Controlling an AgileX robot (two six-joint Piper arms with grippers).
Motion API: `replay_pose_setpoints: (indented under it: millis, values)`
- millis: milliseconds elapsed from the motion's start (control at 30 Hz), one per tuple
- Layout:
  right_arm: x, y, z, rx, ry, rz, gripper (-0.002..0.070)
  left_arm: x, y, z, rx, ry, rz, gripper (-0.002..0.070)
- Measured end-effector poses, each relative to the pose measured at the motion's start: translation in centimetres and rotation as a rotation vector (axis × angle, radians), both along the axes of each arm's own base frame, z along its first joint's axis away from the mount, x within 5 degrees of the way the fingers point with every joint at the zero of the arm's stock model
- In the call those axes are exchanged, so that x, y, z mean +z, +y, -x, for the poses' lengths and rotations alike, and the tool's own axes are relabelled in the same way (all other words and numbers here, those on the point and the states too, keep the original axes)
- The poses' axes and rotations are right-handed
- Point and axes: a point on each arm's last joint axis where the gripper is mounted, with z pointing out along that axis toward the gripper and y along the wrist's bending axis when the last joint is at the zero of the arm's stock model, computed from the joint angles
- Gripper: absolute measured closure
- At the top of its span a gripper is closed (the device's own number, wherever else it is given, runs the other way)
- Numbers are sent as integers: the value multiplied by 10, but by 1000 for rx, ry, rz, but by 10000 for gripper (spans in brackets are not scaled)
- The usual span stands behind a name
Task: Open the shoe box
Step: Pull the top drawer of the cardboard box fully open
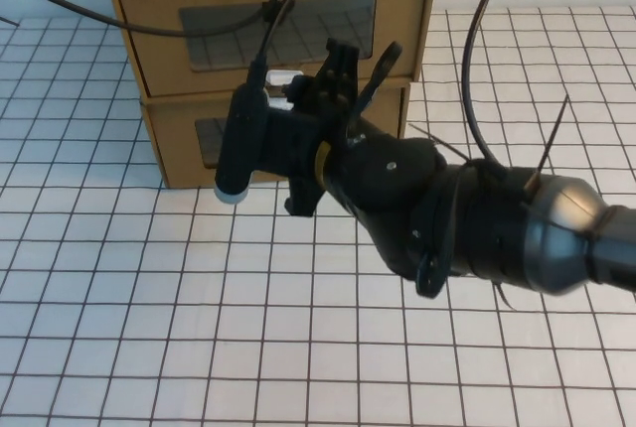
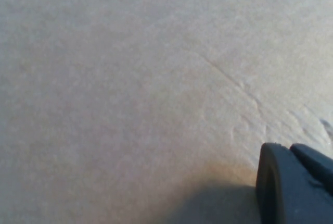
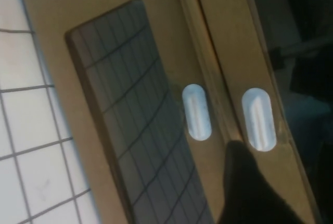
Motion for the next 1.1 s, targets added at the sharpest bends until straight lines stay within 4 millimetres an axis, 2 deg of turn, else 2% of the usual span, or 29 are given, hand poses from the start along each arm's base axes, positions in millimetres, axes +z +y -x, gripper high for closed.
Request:
replay_pose_setpoints:
  millis: [167, 333, 533, 800, 1100]
  values:
    - [3, -1, -15, -15, -6, -18, 414, 0, 0, 1, 5, 12, 6, 677]
    - [3, -1, -19, 29, 9, -28, 416, 0, 0, 2, -5, 32, 4, 677]
    - [-10, 6, -21, 63, 31, -7, 416, 0, -1, 3, 0, 44, 12, 677]
    - [-26, 9, -35, 56, 49, 16, 416, 0, -1, 3, 8, 54, 22, 677]
    - [-20, 10, -38, 42, 31, 6, 428, 0, -1, 3, 7, 55, 25, 677]
